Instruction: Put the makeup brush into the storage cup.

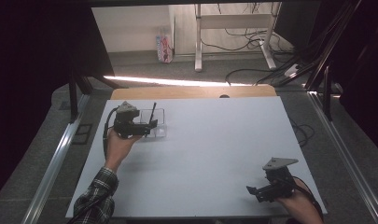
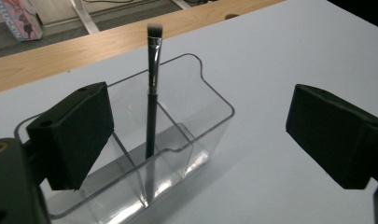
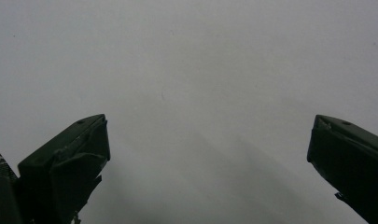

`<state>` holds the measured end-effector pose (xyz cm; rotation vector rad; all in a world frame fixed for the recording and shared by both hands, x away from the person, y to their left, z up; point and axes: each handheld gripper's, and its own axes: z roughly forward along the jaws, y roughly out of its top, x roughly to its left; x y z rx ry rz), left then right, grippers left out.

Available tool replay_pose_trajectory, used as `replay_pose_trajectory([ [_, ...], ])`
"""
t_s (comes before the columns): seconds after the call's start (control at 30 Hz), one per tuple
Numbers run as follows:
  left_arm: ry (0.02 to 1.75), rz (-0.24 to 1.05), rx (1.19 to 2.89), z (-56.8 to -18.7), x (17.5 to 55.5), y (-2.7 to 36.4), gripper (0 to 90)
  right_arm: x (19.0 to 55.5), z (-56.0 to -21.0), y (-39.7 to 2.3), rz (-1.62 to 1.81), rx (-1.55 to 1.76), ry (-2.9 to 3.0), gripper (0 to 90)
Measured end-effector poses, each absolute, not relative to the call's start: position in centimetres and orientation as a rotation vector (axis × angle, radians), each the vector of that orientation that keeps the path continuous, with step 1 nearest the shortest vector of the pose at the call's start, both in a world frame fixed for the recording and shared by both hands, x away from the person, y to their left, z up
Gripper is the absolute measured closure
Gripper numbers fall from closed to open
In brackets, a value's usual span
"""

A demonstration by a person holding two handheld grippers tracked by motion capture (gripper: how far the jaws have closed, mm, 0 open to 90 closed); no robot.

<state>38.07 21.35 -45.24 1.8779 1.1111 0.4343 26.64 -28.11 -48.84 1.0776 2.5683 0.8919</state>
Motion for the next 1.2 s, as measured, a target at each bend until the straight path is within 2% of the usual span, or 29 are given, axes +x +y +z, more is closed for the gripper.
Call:
replay_pose_trajectory([
  [0.33,1.078,0.392,1.900,-45.1,37.0,21.0,0.6,26.6,-48.8,-28.1,0.892,1.078,2.571,0.0],
  [1.2,1.061,0.391,1.946,-45.5,34.1,20.5,0.0,26.6,-48.7,-28.0,0.917,1.059,2.562,0.0],
])
